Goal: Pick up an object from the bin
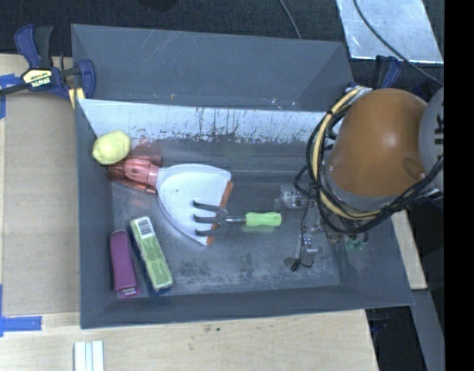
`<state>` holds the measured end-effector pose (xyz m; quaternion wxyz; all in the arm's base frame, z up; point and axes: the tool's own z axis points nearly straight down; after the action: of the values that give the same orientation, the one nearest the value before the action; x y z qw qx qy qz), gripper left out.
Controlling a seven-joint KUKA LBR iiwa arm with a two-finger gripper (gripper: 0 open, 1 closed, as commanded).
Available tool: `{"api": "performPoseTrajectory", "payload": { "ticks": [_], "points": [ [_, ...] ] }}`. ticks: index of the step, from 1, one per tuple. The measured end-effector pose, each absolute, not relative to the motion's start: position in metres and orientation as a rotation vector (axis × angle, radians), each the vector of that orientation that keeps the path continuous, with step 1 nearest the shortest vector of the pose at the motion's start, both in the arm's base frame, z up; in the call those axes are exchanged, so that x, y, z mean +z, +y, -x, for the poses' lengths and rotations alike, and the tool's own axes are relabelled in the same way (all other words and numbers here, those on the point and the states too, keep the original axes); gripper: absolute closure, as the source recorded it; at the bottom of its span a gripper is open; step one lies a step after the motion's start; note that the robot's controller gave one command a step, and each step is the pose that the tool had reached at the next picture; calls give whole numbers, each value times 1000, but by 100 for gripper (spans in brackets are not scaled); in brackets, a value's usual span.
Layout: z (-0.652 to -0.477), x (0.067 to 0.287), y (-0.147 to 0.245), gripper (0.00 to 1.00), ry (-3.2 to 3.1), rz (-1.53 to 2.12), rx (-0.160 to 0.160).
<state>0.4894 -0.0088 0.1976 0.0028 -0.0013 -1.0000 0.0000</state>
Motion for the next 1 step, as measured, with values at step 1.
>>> {"api": "performPoseTrajectory", "payload": {
  "ticks": [1],
  "points": [
    [-491, 201, -9, 0, -3145, 3, 0]
  ]
}}
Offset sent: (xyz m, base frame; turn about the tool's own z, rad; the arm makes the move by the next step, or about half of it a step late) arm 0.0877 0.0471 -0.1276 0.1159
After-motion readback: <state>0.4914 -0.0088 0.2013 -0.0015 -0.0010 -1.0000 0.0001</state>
